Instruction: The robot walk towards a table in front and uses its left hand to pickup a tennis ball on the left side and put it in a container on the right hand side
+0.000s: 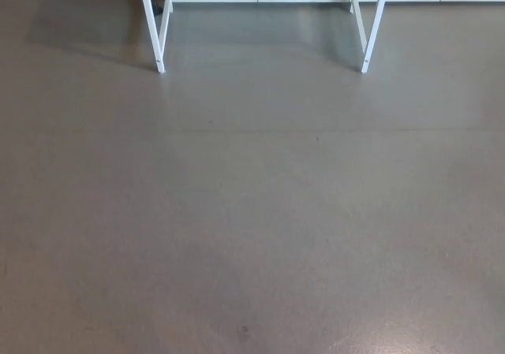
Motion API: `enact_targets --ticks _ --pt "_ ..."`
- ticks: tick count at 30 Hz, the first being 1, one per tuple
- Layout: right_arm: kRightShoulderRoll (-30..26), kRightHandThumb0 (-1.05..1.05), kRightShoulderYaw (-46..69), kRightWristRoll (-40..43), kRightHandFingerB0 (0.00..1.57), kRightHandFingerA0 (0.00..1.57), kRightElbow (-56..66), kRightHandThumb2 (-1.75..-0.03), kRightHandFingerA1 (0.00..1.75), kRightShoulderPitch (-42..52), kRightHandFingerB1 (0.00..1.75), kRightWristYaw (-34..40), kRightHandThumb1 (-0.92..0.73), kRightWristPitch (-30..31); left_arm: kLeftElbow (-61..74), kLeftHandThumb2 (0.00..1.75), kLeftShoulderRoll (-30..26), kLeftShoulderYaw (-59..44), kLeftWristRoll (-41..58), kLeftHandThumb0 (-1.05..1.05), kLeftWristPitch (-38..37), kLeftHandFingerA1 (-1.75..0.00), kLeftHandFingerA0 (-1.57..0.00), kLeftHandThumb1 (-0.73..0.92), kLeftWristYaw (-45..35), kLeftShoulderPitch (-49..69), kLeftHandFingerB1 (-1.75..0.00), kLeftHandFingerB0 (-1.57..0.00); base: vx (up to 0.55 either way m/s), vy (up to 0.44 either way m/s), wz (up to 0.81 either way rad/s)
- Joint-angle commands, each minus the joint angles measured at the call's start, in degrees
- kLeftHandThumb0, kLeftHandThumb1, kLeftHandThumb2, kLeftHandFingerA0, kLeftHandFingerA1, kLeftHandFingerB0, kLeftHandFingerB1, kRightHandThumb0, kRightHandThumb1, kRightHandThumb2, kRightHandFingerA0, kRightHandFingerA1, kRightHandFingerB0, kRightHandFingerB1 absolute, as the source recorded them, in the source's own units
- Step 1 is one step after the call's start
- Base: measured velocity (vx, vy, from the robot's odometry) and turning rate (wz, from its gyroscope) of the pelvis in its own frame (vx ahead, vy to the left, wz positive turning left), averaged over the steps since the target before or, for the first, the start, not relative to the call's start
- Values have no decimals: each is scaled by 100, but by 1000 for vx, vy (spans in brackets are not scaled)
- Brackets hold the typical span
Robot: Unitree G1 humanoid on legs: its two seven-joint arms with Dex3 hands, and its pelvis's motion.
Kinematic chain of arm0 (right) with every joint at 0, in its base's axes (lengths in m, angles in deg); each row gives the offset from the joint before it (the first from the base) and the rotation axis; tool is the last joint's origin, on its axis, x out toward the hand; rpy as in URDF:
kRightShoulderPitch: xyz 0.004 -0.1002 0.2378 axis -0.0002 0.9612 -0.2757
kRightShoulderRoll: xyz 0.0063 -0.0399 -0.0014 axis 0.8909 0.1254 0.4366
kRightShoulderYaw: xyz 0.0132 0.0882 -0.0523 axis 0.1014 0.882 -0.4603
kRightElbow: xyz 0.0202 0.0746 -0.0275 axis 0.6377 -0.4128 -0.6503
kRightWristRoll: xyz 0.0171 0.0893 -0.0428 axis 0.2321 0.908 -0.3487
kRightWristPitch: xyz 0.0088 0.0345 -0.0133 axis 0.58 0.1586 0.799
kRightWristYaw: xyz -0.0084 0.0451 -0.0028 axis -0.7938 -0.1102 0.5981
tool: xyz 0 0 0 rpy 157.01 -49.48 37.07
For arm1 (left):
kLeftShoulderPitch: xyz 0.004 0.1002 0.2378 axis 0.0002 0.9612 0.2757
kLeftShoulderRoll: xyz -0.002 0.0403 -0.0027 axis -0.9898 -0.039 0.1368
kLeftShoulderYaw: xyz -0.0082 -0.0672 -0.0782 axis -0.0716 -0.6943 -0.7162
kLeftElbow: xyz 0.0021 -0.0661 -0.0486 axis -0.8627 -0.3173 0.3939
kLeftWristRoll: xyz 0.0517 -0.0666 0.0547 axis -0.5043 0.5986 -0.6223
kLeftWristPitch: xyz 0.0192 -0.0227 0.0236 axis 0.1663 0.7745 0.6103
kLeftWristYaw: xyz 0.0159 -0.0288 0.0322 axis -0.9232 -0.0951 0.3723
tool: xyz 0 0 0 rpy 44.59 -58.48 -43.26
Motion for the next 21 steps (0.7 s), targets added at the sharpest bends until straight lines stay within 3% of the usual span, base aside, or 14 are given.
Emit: enact_targets --ticks 1,3,4,13,14,15,16,17,20,21 --pt "67 -32 245 632 32 37 300 -56 40 130 35 -480 -57 -139 170 105 31 -368 903 -14 436 -57 -13 55 -623 -3 -48 -2 0 0 0" --pt "77 -32 267 653 32 37 292 -56 40 129 35 -530 -57 -136 190 105 32 -363 875 -14 472 -57 -13 55 -582 -5 -48 -2 0 0 0" --pt "73 -32 270 637 32 37 265 -56 41 90 36 -535 -57 -135 133 80 27 -369 881 -16 432 -58 -15 65 -589 -23 -38 -12 0 0 0" --pt "69 -29 295 683 32 36 190 -55 41 -84 36 -603 -55 -49 279 83 24 -385 1089 -10 551 -58 -13 56 -588 -42 -38 -13 0 0 0" --pt "81 -28 290 679 32 37 241 -56 40 -59 36 -586 -56 -19 312 103 21 -371 1089 -11 559 -57 -11 46 -587 -20 -48 -3 0 0 0" --pt "97 -28 283 672 32 37 300 -56 40 -25 36 -562 -56 12 358 103 20 -354 1085 -11 563 -57 -11 46 -590 16 -48 -3 0 0 0" --pt "61 -15 227 565 20 26 314 -84 55 32 51 -548 -39 -74 305 103 13 -341 1057 -21 481 -59 -15 54 -603 47 -47 -1 135 20 -21" --pt "28 -15 184 484 31 37 320 -57 39 72 35 -532 -59 -122 268 78 2 -331 1060 -17 432 -66 -19 64 -638 76 -38 -11 61 -34 11" --pt "-15 -14 137 399 32 38 246 -57 40 -19 36 -457 -59 -155 222 81 -24 -312 1088 -15 407 -65 -19 63 -673 19 -38 -9 -97 53 16" --pt "-12 -13 112 354 34 42 248 -57 41 15 36 -413 -59 -151 256 102 -23 -322 1104 -12 438 -59 -15 49 -651 70 -50 -4 -100 85 11"
